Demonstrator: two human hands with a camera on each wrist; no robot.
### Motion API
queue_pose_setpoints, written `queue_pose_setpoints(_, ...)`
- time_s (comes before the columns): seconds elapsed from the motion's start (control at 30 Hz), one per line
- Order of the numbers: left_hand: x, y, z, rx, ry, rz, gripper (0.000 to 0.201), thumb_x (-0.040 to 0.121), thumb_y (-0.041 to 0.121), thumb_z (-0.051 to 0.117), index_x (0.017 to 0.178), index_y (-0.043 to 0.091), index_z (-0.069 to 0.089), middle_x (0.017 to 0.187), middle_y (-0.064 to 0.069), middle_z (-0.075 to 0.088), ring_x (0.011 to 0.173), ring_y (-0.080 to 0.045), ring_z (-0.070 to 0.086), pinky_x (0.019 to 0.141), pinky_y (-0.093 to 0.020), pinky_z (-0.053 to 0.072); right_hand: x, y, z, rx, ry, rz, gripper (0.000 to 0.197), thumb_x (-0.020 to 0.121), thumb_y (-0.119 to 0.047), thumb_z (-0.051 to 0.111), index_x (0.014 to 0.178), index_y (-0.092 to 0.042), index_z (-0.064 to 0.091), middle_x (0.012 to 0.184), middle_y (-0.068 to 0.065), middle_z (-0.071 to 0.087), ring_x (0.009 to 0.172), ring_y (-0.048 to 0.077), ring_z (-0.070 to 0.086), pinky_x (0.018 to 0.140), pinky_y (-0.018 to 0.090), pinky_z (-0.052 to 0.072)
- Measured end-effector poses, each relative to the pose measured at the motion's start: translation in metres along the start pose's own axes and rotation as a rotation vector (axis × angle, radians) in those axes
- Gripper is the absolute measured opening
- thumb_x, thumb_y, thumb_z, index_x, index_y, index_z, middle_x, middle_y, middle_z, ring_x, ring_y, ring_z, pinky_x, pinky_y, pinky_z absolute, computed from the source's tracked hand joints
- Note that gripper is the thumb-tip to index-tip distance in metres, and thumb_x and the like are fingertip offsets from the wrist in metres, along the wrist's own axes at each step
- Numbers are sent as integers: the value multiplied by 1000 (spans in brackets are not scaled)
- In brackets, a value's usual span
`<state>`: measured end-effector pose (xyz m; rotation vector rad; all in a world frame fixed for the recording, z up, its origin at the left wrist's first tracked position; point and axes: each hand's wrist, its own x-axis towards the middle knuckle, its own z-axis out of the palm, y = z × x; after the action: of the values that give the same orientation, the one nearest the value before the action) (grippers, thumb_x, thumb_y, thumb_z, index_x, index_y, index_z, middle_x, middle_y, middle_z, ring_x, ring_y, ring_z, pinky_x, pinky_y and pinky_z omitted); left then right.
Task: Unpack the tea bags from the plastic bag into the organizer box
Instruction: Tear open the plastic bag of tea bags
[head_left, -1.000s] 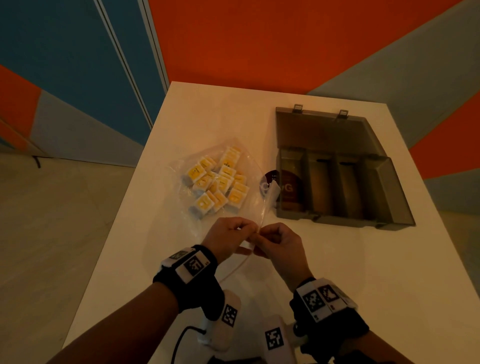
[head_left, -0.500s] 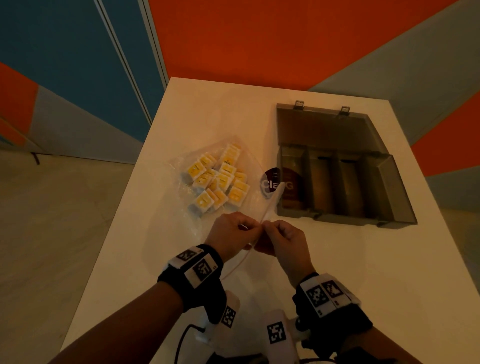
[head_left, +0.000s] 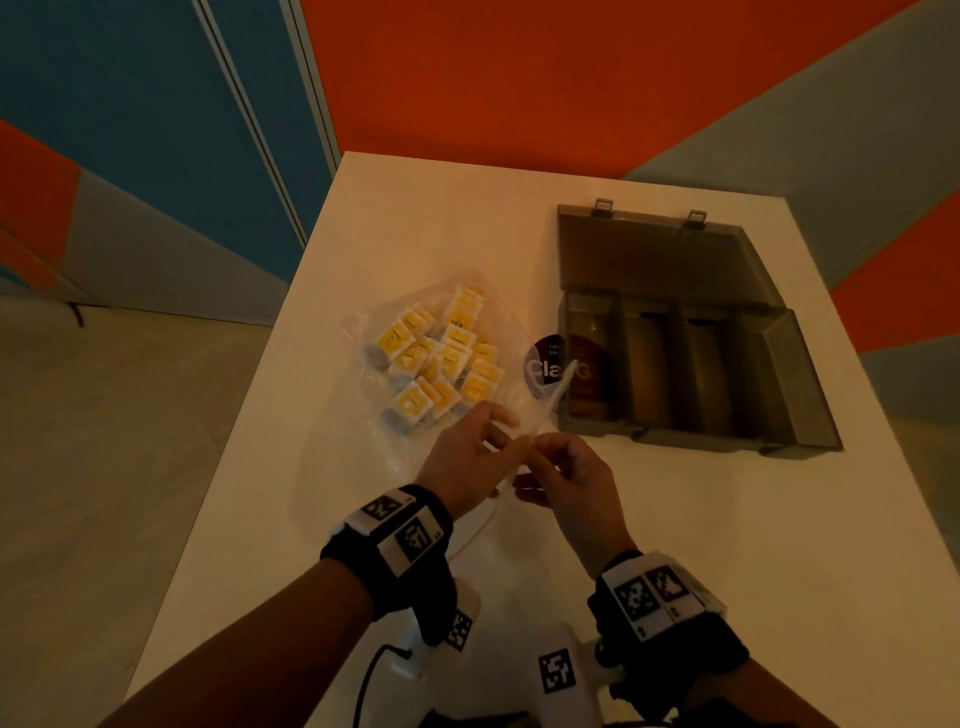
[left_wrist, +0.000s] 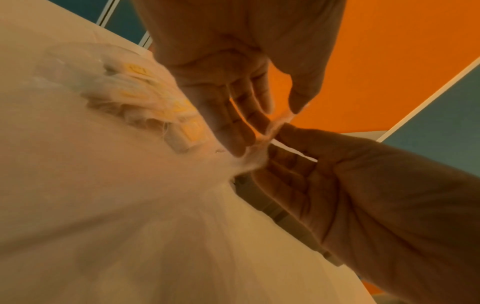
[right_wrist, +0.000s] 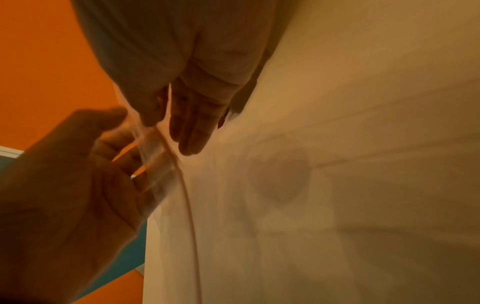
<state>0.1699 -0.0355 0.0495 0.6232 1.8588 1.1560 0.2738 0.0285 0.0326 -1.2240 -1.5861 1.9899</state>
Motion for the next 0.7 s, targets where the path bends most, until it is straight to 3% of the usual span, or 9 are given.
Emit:
queue_pose_setpoints(0.1, 7, 11, -3, 52, -9, 10, 18, 89, 32, 53, 106, 26, 56, 72, -1, 58, 66, -16, 57, 56, -29, 51, 3, 3, 0, -146, 5, -138, 26, 86, -3, 57, 82, -29, 56, 90, -5, 61, 76, 16, 62, 69, 24, 54)
queue_pose_setpoints(0.2, 15, 18, -6, 127, 39, 65, 23, 90, 25, 53, 97, 9, 68, 74, -5, 60, 68, -18, 58, 66, -35, 55, 3, 0, 0, -293, 9, -245, 19, 83, -2, 61, 83, -21, 61, 95, -14, 58, 80, 1, 61, 68, 7, 49)
queue_pose_setpoints(0.3, 20, 17, -6, 45, 41, 25, 21, 87, 17, 58, 96, 1, 68, 71, -2, 61, 63, -10, 58, 59, -20, 55, 4, -5, -1, -161, 39, -211, 16, 83, -5, 62, 82, -21, 61, 88, -13, 61, 70, -8, 62, 66, 10, 51)
queue_pose_setpoints(0.43, 20, 14, -2, -98, 45, -34, 16, 81, 9, 64, 90, -3, 69, 66, 0, 62, 62, -9, 60, 55, -13, 54, 9, -18, -3, 56, 105, -94, 10, 82, -12, 64, 84, -19, 58, 85, 3, 65, 74, 14, 64, 68, 22, 56)
queue_pose_setpoints(0.5, 18, 13, 1, -73, 55, -17, 8, 79, 11, 67, 76, 4, 70, 64, 0, 62, 60, -10, 60, 58, -17, 55, 10, -22, -3, 64, 122, -71, 7, 82, -13, 65, 80, -16, 59, 78, 4, 65, 67, 16, 63, 64, 24, 56)
queue_pose_setpoints(0.6, 16, 12, 5, 11, 63, 25, 24, 77, 9, 68, 56, 20, 62, 60, 1, 61, 58, -11, 60, 65, -26, 56, 14, -25, -3, 55, 162, -50, 10, 81, -14, 67, 75, -15, 59, 73, 6, 65, 65, 19, 63, 65, 32, 58)
queue_pose_setpoints(0.7, 15, 13, 6, -27, 46, 20, 23, 79, 11, 67, 58, 18, 61, 63, 2, 60, 57, -7, 59, 55, -15, 54, 15, -26, -3, 43, 157, -47, 10, 84, -15, 63, 74, -16, 61, 77, 11, 66, 72, 27, 66, 69, 40, 59)
